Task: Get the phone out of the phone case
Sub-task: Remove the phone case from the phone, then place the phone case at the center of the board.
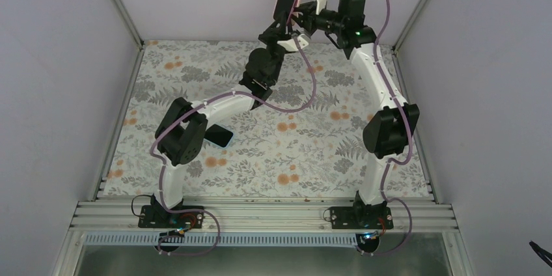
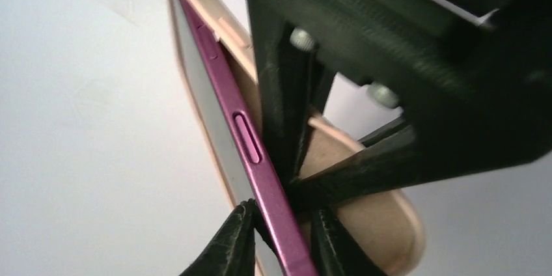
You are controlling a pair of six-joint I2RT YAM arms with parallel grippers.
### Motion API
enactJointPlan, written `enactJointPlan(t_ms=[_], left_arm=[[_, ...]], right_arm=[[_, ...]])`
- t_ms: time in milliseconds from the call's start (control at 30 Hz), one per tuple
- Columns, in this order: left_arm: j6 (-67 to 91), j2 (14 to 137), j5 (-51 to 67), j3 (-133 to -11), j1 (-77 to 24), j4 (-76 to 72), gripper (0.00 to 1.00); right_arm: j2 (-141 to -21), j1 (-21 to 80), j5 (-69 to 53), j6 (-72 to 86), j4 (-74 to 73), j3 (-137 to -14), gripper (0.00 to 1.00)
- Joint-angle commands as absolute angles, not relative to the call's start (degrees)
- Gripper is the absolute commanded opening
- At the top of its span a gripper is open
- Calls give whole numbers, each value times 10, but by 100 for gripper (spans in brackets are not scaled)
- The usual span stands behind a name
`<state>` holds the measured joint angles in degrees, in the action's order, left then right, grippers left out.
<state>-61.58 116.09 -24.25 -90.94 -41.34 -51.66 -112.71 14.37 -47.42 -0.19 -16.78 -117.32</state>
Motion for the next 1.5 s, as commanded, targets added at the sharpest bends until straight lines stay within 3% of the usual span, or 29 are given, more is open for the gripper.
enactJointPlan(t_ms=[0, 100, 300, 633, 867, 1100, 1467], left_arm=[[-611, 1132, -329, -964, -349, -612, 15], [-608, 1120, -335, -955, -350, -610, 8], [-601, 1066, -335, -900, -350, -608, 5], [-545, 896, -293, -811, -348, -337, 2], [-636, 777, -323, -668, -302, -262, 2], [-678, 669, -294, -486, -150, -164, 3], [-715, 679, -309, -255, -64, -164, 2]], right_arm=[[-1122, 168, -633, -71, -395, -1129, 3], [-1115, 163, -589, -73, -381, -1116, 3], [-1115, 151, -462, -110, -377, -1116, 3], [-1107, 110, -194, -233, -398, -1117, 3], [-1101, 62, -248, -282, -500, -1070, 3], [-1081, 44, -271, -334, -553, -915, 3], [-1149, 11, -255, -352, -581, -879, 3]])
